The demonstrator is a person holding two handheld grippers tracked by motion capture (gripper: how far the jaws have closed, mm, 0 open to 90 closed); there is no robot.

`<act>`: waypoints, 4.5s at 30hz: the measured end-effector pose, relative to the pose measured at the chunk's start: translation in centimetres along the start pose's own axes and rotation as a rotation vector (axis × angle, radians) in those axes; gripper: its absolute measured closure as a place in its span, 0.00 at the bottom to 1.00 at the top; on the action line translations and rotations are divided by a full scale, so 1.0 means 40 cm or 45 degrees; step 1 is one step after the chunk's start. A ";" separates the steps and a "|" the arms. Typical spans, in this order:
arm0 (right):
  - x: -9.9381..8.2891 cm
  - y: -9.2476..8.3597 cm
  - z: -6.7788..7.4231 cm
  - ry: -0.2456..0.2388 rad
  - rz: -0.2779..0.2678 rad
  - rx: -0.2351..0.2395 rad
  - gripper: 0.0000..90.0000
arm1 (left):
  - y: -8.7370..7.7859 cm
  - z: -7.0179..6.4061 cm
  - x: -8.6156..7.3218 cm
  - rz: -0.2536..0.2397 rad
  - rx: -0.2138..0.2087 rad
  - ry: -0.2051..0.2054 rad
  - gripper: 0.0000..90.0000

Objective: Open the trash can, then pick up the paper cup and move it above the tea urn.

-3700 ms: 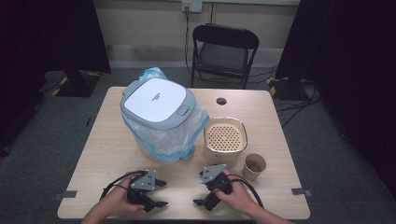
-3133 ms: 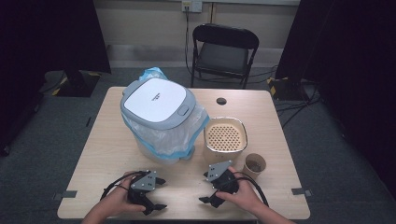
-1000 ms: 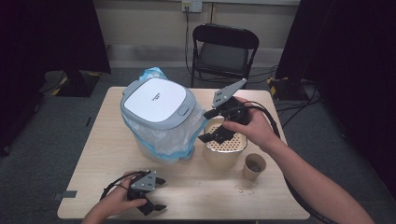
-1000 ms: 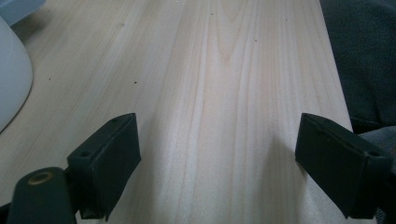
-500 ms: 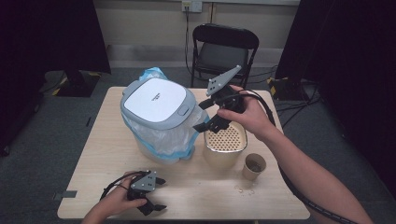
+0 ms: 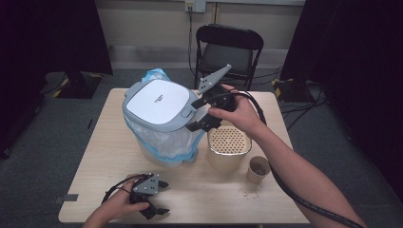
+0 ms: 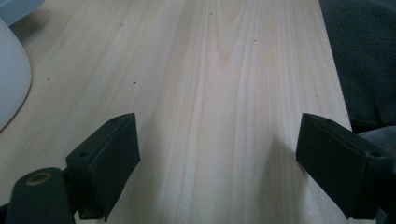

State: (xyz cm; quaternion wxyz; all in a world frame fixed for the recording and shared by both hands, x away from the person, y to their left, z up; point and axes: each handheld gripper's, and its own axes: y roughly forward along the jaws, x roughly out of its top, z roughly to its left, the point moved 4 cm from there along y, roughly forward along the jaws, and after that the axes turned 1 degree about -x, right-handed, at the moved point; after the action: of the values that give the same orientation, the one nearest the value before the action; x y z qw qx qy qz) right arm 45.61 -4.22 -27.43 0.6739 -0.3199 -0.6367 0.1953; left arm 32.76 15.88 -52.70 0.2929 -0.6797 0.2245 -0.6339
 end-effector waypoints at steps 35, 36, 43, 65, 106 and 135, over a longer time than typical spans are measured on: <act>0.018 0.040 -0.008 0.000 0.032 0.002 0.16 | 0.002 0.000 -0.001 -0.007 -0.005 0.007 0.14; 0.016 0.038 -0.011 0.016 0.024 0.018 0.16 | 0.002 0.000 -0.001 -0.006 -0.003 0.005 0.14; 0.016 0.039 -0.010 0.035 -0.044 0.009 0.16 | 0.002 0.000 -0.001 -0.007 -0.004 0.007 0.14; 0.011 0.037 0.008 -0.060 -0.017 -0.007 0.17 | 0.002 -0.001 -0.001 -0.007 -0.006 0.008 0.13; -0.248 -0.119 -0.001 0.118 -0.098 -0.136 0.16 | 0.003 -0.002 -0.002 -0.013 -0.007 -0.005 0.13; -0.463 -0.164 0.005 0.264 -0.089 -0.213 0.16 | 0.004 -0.002 -0.002 -0.011 -0.009 0.001 0.13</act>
State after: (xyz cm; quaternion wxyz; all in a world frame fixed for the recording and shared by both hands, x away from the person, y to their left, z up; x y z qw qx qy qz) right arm 42.38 -21.30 -36.55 0.7134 -0.3711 -0.5885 0.0838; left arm 32.69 15.82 -52.85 0.2875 -0.6816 0.2238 -0.6346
